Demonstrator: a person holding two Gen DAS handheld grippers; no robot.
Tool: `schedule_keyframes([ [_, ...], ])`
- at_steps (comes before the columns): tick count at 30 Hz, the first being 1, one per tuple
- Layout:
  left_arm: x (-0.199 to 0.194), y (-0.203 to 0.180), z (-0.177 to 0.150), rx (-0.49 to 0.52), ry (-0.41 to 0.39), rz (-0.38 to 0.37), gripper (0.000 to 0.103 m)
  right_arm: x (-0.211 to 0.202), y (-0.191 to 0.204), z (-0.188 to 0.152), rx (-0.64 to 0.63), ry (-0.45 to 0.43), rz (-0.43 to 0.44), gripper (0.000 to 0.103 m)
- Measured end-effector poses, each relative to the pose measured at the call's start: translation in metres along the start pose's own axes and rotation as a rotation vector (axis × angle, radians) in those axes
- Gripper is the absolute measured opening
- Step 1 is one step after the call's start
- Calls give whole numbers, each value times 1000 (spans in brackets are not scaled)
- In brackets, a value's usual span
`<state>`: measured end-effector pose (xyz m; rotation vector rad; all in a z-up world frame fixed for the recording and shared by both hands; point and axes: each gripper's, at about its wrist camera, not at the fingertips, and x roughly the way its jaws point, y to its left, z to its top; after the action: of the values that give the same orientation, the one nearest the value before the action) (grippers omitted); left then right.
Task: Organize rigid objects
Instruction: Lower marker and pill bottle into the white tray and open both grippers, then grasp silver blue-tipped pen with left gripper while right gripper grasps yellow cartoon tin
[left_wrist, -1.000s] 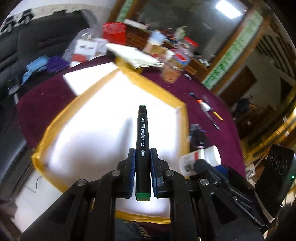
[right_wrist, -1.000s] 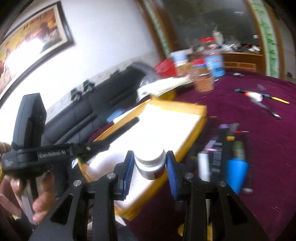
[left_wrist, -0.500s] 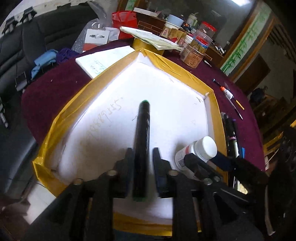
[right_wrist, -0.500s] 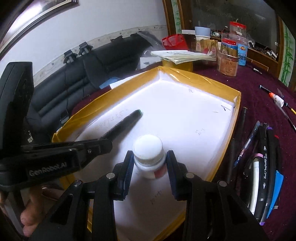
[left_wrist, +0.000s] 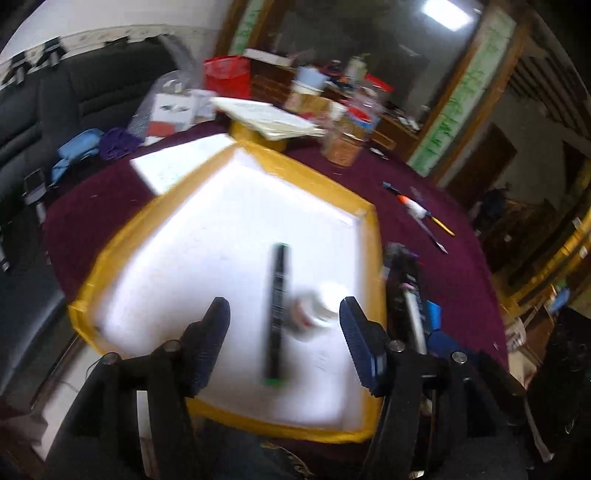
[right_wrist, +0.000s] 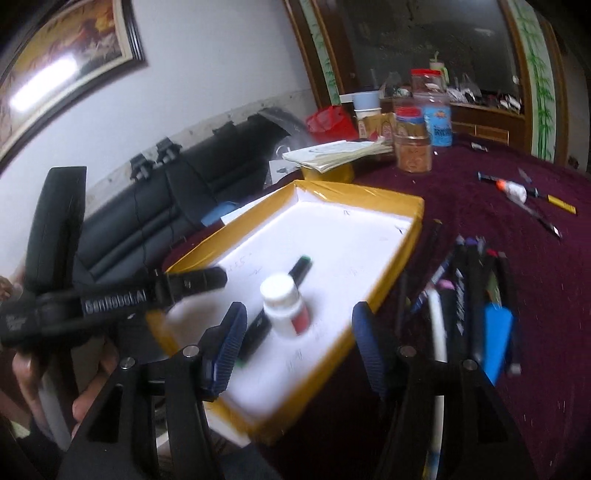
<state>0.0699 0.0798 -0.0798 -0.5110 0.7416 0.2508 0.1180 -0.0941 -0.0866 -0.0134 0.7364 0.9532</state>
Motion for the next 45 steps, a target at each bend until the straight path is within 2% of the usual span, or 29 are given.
schedule_keyframes([
  [6,7,-55,-15,110,48,-94,60,-48,-41,-40,-19,20,-69,54],
  [8,12,-70,-18,134,69,-127,60,-58,-57,-50,-5,30,-121,54],
  [13,20,-88,-29,167,119,-155,60,-63,-92,-64,72,84,-168,54],
  [17,22,-92,-34,180,138,-149,60,-53,-104,-65,53,140,-229,54],
  [20,25,-93,-35,195,166,-142,60,-53,-108,-64,36,144,-251,54],
  [22,25,-95,-38,200,168,-139,60,-52,-112,-59,58,144,-237,54],
  [25,28,-97,-39,198,178,-129,60,-39,-114,-54,44,200,-188,54],
  [26,28,-102,-40,214,176,-114,60,-36,-113,-55,27,213,-184,54],
  [29,33,-113,-40,256,222,-134,60,-36,-109,-59,0,226,-144,55],
  [31,35,-126,-40,292,224,-132,60,-39,-106,-62,-21,228,-140,56],
  [34,50,-148,-40,371,238,-73,60,-37,-104,-66,-32,237,-139,57],
  [36,69,-155,-42,388,283,-20,59,-34,-102,-70,-40,238,-157,57],
  [38,81,-154,-43,375,316,-12,38,-34,-99,-71,-43,226,-166,57],
  [39,85,-151,-43,356,336,-15,33,-34,-99,-71,-45,223,-168,57],
  [41,90,-145,-43,319,355,-33,15,-36,-101,-72,-37,212,-166,57],
  [45,82,-126,-42,230,352,-78,7,-40,-101,-73,-31,205,-150,57],
])
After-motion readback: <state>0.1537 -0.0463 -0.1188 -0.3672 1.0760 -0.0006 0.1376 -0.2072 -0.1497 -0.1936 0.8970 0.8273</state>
